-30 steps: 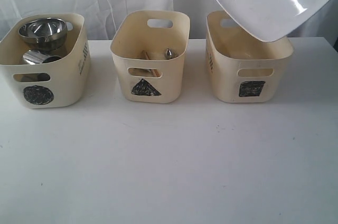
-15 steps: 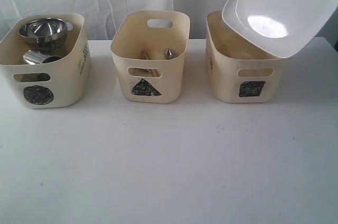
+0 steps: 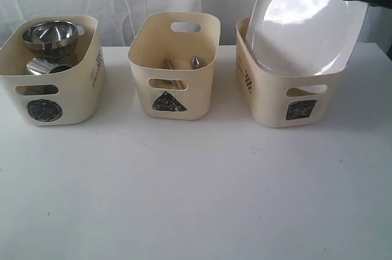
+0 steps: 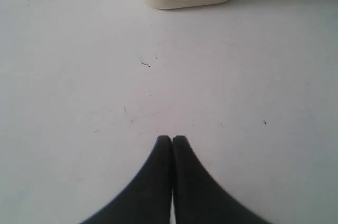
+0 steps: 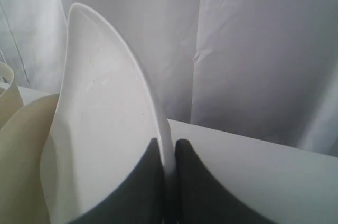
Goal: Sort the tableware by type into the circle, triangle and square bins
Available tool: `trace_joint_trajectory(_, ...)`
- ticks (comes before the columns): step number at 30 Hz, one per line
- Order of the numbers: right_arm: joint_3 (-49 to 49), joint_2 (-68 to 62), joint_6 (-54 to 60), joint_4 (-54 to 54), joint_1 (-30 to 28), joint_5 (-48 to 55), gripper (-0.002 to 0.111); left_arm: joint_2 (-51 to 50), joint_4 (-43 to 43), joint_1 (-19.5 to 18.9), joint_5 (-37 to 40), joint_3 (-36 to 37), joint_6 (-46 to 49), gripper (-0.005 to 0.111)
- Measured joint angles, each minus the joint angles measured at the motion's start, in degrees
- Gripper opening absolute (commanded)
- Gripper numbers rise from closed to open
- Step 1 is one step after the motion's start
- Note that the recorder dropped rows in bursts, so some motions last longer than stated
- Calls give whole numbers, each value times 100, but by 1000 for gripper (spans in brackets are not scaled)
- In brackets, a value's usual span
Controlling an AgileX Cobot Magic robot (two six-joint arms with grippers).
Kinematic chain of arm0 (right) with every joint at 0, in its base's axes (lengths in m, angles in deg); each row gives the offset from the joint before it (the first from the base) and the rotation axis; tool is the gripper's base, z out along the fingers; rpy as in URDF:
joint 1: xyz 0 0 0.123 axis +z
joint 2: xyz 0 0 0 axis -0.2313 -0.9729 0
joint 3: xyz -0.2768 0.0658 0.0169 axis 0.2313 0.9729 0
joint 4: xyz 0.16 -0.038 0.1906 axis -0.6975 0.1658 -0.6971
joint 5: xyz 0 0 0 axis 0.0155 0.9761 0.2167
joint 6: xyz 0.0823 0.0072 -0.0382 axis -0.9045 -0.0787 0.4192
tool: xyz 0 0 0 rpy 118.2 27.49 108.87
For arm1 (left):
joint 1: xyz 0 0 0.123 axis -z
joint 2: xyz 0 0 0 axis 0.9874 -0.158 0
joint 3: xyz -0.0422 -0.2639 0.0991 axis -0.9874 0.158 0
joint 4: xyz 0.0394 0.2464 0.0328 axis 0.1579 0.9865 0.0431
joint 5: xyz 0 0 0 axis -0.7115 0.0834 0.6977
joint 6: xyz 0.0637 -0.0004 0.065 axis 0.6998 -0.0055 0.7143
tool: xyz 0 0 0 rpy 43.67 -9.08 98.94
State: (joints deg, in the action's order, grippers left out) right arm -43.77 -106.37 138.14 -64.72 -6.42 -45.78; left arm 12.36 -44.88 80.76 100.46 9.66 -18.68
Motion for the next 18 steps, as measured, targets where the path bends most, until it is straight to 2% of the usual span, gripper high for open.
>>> trace_joint_trajectory(2,0,-50,27,0,0,-55,2,0,0,0,0,0,0,0)
trace_joint_trajectory(4,0,-87,27,0,0,-60,14,0,0,0,0,0,0,0)
trace_joint_trajectory(7,-9,-87,27,-144,0,82,49,0,0,0,0,0,0,0)
trace_joint_trajectory(9,-9,-87,27,-363,0,172,56,0,0,0,0,0,0,0)
trace_joint_trajectory(12,-9,-87,27,-688,0,320,52,0,0,0,0,0,0,0)
trace_joint_trajectory(13,-9,-46,16,-850,0,448,45,0,0,0,0,0,0,0)
trace_joint_trajectory(16,-9,206,-625,-1108,0,674,5,0,0,0,0,0,0,0)
trace_joint_trajectory(18,-9,381,-1093,-1120,0,647,0,0,0,0,0,0,0,0)
